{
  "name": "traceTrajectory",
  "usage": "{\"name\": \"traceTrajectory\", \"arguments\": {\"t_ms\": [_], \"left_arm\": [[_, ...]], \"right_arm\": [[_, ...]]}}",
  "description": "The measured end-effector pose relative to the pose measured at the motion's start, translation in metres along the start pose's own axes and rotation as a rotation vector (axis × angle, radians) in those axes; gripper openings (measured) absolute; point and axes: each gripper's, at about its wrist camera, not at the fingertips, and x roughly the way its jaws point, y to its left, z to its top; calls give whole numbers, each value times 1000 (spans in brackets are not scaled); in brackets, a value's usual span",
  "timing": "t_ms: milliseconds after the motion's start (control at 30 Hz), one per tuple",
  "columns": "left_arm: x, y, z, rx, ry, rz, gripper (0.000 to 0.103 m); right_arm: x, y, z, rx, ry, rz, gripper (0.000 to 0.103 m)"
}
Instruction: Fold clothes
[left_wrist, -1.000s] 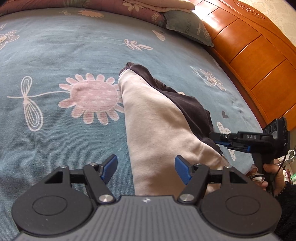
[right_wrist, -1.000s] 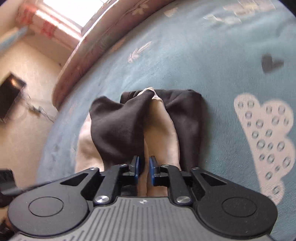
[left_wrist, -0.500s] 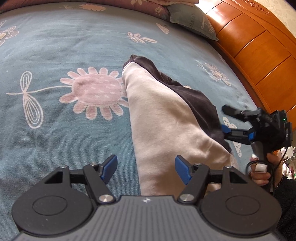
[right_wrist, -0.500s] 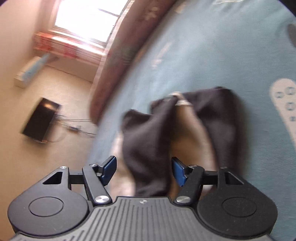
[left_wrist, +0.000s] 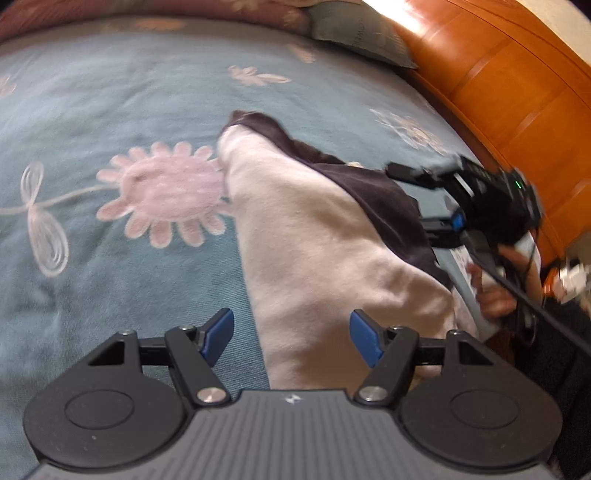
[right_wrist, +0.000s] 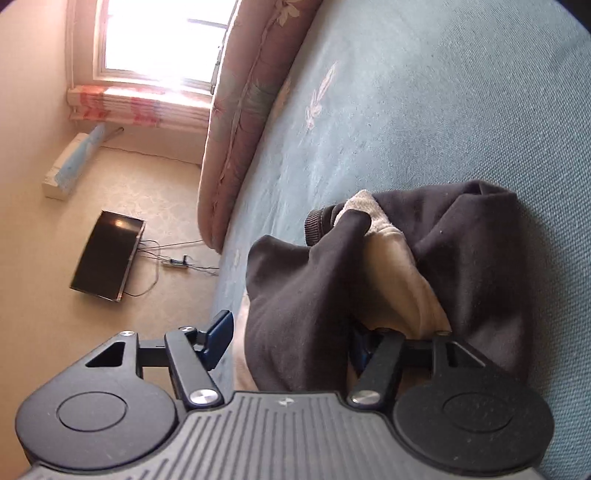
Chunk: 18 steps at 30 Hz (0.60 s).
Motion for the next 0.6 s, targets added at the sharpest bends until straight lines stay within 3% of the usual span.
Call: {"name": "traceTrajectory", "arguments": {"t_ms": [133, 233, 333, 533, 600], "left_arm": [[4, -40, -28, 300, -53, 18, 69], [5, -65, -45, 430, -54, 16, 69], [6, -67, -46, 430, -29, -1, 70], [-4, -41, -38, 368, 14, 48, 70], [-6, -34, -31, 337, 17, 54, 69]], "right_arm": [[1, -6, 9, 59, 41, -13, 60], [1, -6, 11, 75, 53, -23, 59], [-9, -2, 3, 66, 50, -20, 69], [-55, 18, -29, -58, 12, -132, 76], [-72, 26, -42, -97, 1, -125, 76]]}}
